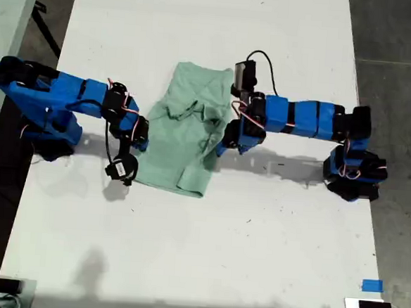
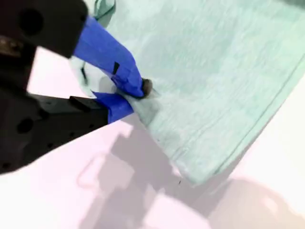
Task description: Fold t-shirt
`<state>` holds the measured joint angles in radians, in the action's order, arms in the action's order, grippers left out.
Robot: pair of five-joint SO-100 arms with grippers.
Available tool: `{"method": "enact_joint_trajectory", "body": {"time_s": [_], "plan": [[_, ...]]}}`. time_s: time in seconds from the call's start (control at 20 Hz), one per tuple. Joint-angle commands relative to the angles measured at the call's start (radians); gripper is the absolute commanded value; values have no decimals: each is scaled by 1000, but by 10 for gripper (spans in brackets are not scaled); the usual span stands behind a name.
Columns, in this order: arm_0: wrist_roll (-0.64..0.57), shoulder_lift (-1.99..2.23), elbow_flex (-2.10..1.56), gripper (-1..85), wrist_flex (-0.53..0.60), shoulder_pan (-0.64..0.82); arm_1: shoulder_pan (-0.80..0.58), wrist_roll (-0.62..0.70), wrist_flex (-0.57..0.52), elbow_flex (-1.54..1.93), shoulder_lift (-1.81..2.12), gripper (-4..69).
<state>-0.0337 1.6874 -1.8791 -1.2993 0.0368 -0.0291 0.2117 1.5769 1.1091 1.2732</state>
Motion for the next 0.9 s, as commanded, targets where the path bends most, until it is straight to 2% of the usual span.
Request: {"method": "enact_joint_trajectory", "body": {"time_s": [0.0,0.2,0.35,0.4,0.45,0.5,0.65,0.85], "plan": [[-31,-135,232,0,17,-44,17,-15,-8,-3,98,261],[-74,-370,518,0,21,-72,25,-25,-6,-2,103,260],[-107,-420,552,22,12,-55,29,-34,-5,8,107,260],[-153,-416,577,248,2,-57,31,-34,-5,12,107,260],[-184,-402,617,362,-26,-64,31,-35,-6,17,109,260],[-199,-374,641,383,-40,-67,31,-35,-8,18,109,260],[-225,-272,635,387,-48,-48,29,-34,-11,21,109,260],[-219,-138,492,346,-75,-15,32,-51,-11,57,126,260]]}}
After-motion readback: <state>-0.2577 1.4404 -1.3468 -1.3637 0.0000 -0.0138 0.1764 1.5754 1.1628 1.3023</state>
